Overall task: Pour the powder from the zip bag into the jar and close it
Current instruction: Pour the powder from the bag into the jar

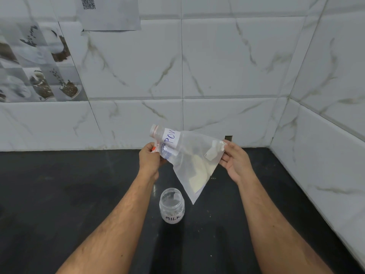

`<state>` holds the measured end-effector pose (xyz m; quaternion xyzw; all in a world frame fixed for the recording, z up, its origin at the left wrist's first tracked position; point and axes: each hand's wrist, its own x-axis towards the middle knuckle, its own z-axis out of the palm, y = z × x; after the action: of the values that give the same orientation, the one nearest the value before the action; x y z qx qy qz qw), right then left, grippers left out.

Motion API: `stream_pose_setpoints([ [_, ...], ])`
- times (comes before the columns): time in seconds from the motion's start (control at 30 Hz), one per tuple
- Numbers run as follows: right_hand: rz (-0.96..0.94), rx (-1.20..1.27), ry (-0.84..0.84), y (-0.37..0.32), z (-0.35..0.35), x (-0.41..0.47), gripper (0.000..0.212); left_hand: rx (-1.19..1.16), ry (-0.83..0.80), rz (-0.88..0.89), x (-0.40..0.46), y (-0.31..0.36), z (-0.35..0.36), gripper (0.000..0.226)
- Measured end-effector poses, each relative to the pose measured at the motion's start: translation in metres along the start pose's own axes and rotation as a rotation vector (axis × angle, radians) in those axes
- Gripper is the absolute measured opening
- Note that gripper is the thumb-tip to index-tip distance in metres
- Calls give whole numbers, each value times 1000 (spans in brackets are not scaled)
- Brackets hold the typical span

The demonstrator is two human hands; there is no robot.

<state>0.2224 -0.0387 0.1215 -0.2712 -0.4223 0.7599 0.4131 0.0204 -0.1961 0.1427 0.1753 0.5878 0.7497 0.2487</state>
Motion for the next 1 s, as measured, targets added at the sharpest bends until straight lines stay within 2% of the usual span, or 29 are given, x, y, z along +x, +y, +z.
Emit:
stream_pose_setpoints([
  [0.13, -17, 27, -2, -8, -1, -2, 7, -20, 7, 14, 0, -3, -5, 25],
  [0.23, -13, 25, -12, -14, -4, -2, 8, -37, 12, 16, -1, -4, -9, 26],
  [0.37, 84, 45, -124, -18, -8, -7, 1, -89, 20, -6, -3, -5, -11, 24],
  [0.47, 127, 3, -180, -16, -8, -13, 19, -113, 11, -30, -3, -7, -14, 20],
  [0.53, 132, -92, -185, -12, -4, -15, 22, -129, 12, -44, -4, -7, -13, 20],
  [0.7, 174, -88, -231, 3, 3, -23, 9, -212, 13, -99, -9, -5, -9, 26],
  [0.83, 149, -52, -280, 8, 2, -30, 16, -291, 40, -117, -8, -3, -9, 28],
  [1.0, 85, -57, -228, 10, 6, -33, 7, -412, 23, -161, -8, -3, -7, 21],
])
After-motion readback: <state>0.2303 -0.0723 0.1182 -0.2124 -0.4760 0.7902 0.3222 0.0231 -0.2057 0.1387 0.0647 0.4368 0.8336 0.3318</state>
